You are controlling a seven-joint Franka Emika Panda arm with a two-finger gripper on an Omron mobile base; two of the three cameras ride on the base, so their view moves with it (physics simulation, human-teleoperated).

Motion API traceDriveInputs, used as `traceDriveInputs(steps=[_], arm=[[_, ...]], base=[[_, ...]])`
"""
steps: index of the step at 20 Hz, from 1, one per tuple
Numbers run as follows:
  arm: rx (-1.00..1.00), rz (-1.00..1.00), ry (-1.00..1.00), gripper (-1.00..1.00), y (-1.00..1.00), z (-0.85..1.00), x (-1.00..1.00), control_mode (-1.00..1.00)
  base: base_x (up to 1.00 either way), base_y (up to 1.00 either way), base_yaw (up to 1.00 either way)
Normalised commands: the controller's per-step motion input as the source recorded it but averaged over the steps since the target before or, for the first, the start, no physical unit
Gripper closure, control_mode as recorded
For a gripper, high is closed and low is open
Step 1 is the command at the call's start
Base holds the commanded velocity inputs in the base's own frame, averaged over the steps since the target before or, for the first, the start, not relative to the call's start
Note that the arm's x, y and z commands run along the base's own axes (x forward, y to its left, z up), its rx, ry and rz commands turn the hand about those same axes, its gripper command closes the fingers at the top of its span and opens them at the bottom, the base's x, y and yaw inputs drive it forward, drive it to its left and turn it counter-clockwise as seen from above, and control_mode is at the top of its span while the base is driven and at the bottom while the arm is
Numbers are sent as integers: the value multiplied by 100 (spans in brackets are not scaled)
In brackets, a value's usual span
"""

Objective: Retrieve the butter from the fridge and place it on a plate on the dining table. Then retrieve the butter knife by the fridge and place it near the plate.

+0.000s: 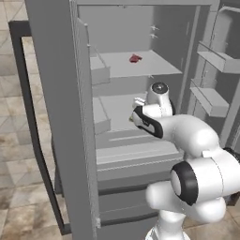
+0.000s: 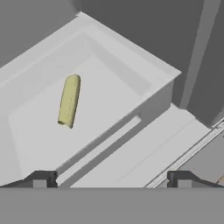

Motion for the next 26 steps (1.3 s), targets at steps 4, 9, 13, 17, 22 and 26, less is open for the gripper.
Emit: traceDriveInputs(steps=[4,9,13,17,22,26], arm=[[0,0,0,-100,0,0,0,100],[0,0,1,-100,1,-19,17,-100],[0,1,6,-100,6,-59,63,-100],[0,2,1,-100,0,-20,65,-100],[0,4,0,-100,0,-6,43,-100],[0,4,0,-100,1,-22,46,-100]], base=[[45,0,-2],[9,-4,0],[0,0,0],[0,0,0],[0,0,0],[0,0,0]])
